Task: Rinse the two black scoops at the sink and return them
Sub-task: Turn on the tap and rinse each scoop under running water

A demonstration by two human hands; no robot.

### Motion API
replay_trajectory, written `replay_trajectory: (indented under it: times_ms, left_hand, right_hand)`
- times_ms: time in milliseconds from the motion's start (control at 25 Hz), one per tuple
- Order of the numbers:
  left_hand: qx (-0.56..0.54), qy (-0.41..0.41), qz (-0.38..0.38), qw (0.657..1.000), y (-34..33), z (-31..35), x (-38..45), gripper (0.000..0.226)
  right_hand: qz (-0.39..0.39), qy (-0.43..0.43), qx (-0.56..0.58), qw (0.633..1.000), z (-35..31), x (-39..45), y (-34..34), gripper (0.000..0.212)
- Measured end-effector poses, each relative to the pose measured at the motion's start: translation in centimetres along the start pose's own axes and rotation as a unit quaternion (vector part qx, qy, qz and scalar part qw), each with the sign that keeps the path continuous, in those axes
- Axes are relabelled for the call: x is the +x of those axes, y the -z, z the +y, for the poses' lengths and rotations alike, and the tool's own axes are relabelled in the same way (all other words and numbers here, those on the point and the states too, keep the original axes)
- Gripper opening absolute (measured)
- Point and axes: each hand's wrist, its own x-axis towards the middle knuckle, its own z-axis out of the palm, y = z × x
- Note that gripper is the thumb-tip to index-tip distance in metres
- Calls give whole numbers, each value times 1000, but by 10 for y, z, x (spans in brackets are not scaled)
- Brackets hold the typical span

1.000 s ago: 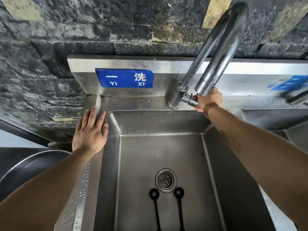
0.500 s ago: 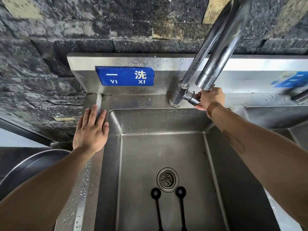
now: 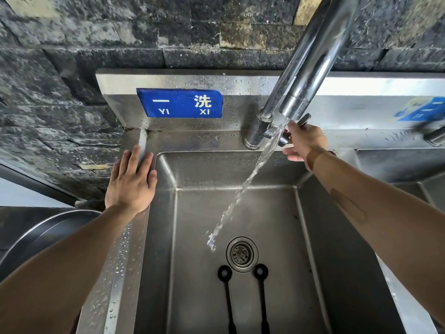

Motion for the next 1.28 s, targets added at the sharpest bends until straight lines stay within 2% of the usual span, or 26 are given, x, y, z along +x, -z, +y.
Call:
replay_trajectory:
  times_ms: [160,280,400,480,560,640,760,880,1000,1160,1200,1280]
  left_hand:
    - [21,-12,8,1000,10,5,-5,48]
    - [96,-64,20,993,21,20,-9,44]
    - [125,-109,22,986,26,51,-37,36]
    - [144,-142,-33,979,16,77,-71,37]
    - [161,-158,-144,963,-2,101,-112,34]
    - [120,-117,-238,957,-24,118,-152,26]
    - [-2,6,-319,948,-59,136,-202,23]
    - [-86,117,-392,908,-99,148,-237,19]
    - [-189,214,-422,861,-126,162,-254,19]
    - [-246,259,-448,820,-150,181,-263,31]
    - [-242,258,-446,822,-155,185,-265,32]
    - [-201,233,-430,849,-161,191,-268,31]
  right_hand:
    - [-46,12,-29,998,39,-20,3,30]
    - [-96,-26,-52,994,87,-43,-5,29]
    - [-143,-35,-81,986,138,-73,-18,23]
    - [-174,-51,-110,977,171,-90,-27,22]
    - [-220,-67,-147,962,202,-105,-37,24]
    - [-273,-74,-187,941,233,-120,-49,25]
    - [-311,-97,-224,918,272,-138,-66,35]
    - [-350,-112,-222,903,310,-147,-90,39]
    - [-363,-133,-217,897,342,-155,-114,37]
    - [-337,-137,-201,909,369,-163,-139,28]
    - [-334,-145,-192,911,373,-165,-144,24]
    - [-318,-165,-172,918,378,-169,-151,19]
